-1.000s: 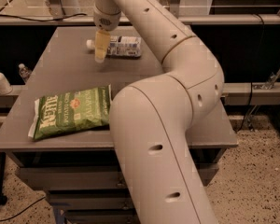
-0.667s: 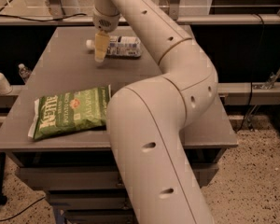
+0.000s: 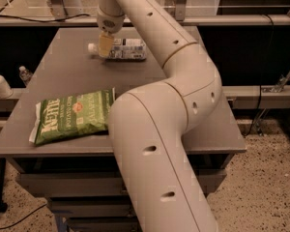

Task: Place blue plastic bottle upright

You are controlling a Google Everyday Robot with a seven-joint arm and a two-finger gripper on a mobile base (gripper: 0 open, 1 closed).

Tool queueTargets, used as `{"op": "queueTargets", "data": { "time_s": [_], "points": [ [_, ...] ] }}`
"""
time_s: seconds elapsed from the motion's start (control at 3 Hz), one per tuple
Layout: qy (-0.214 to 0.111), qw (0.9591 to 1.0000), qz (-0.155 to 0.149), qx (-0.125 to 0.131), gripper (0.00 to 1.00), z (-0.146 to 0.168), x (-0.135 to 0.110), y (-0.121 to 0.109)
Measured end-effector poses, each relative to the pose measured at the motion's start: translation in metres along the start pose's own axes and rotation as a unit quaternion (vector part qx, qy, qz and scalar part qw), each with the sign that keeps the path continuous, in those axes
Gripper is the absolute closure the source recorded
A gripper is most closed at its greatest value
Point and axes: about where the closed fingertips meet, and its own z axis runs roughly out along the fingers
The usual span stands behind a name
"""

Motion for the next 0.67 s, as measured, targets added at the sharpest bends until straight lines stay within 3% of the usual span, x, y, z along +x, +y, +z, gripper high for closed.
{"op": "queueTargets", "data": {
  "time_s": [0.33,0.67],
  "points": [
    [-0.021,0.9998,-0.001,0.007,0.87,-0.013,-0.009,-0.003],
    [-0.067,0.9976,0.003,0.018,1.00,-0.041,-0.021,-0.007]
  ]
}}
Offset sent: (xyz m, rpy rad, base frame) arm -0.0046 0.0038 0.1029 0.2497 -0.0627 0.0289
